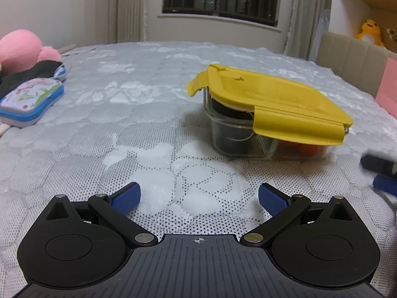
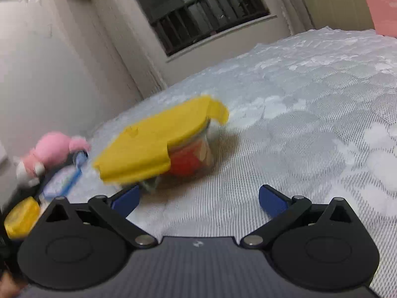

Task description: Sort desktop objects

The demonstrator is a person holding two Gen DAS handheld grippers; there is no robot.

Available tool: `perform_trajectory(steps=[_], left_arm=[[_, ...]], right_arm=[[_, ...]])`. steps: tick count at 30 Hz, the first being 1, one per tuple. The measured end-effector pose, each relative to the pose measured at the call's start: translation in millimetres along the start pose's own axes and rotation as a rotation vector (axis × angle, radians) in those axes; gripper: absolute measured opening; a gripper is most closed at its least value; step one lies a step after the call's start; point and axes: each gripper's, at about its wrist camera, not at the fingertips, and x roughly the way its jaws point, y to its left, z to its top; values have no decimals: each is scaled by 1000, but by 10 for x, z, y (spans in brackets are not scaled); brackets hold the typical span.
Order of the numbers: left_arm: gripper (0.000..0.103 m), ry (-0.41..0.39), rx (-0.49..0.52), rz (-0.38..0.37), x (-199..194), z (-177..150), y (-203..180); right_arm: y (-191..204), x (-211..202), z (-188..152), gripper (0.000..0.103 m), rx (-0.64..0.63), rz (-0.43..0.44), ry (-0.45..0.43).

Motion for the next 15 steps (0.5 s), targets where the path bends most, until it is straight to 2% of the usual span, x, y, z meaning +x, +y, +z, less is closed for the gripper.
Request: perform_trajectory(steps=[3,6,10,13,15], left_arm=[[103,-37,67,-5,-81,137,-7],[103,-75,133,55,-102,233,3],[103,-105,132,107,-69,271,85],[103,-76,73,148,32,262,164],[103,-56,36,169,88,252,215]], right_arm=[[-85,50,275,103,69,43,-17],[-151,104,474,103,103,39,-29],[-161,137,542,103,36,-47,-54],[-189,185,512,103,-19,-107,-48],[-196,228,495,103,-55,-193,-34]])
